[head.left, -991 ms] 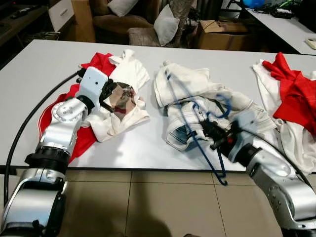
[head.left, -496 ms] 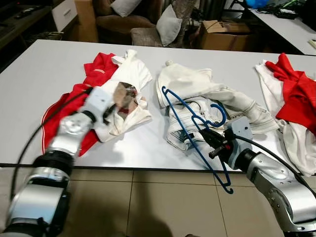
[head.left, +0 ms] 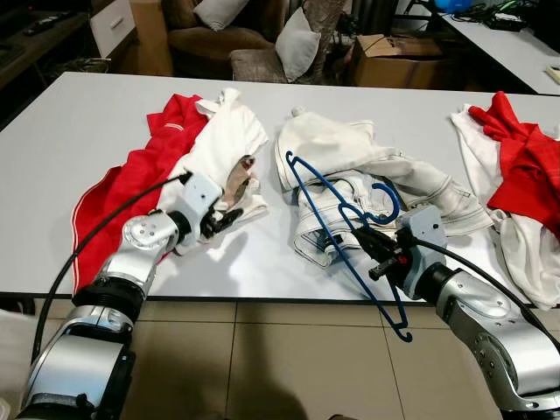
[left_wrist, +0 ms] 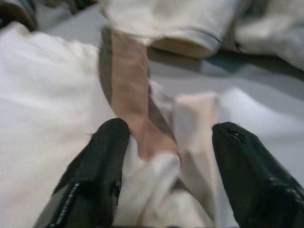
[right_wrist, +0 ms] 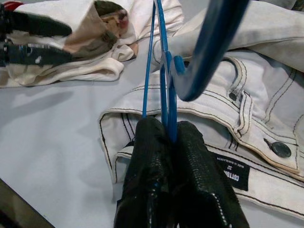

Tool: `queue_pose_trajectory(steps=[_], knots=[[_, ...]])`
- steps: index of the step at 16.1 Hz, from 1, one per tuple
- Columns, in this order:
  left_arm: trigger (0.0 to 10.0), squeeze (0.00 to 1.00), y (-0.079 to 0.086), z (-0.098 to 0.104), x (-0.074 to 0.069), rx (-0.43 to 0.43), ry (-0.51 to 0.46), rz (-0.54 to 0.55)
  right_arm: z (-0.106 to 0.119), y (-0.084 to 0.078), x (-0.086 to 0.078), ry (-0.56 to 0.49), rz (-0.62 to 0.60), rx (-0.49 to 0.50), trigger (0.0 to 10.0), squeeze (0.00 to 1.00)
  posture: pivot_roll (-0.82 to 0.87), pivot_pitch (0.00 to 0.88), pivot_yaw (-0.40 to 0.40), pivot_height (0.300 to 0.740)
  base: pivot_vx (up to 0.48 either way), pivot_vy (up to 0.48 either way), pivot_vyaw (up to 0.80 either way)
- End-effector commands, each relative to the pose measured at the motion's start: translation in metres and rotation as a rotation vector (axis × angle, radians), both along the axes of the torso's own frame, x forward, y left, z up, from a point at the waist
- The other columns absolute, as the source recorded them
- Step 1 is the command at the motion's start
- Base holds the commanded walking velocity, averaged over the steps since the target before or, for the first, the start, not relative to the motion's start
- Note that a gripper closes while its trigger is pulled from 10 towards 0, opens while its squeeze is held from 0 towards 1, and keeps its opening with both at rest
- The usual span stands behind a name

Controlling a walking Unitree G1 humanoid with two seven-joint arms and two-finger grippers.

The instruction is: Hang hanger

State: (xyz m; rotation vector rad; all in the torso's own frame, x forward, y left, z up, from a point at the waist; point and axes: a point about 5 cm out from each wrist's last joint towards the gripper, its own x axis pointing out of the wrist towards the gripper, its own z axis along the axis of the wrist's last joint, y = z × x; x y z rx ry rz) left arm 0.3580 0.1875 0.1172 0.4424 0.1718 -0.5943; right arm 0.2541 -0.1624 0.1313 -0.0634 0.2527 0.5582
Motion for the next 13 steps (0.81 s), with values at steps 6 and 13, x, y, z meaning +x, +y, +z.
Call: queue_pose_trajectory(steps=[6,13], knots=[[10.0,1.0,0.018,0.004,0.005,0.067,-0.03,0.106,-0.001,0.002,-0.002,0.008,0.009,-0.007,10.0,0.0,-0.08,0.0,0.011,0.74,0.0,0.0,0.0],[0.0,0.0,0.018,-0.005,0.005,0.076,0.01,0.154,-0.002,0.004,-0.003,0.011,0.01,-0.007,10.0,0.0,-0.08,0.0,0.015,0.74,0.0,0.0,0.0]])
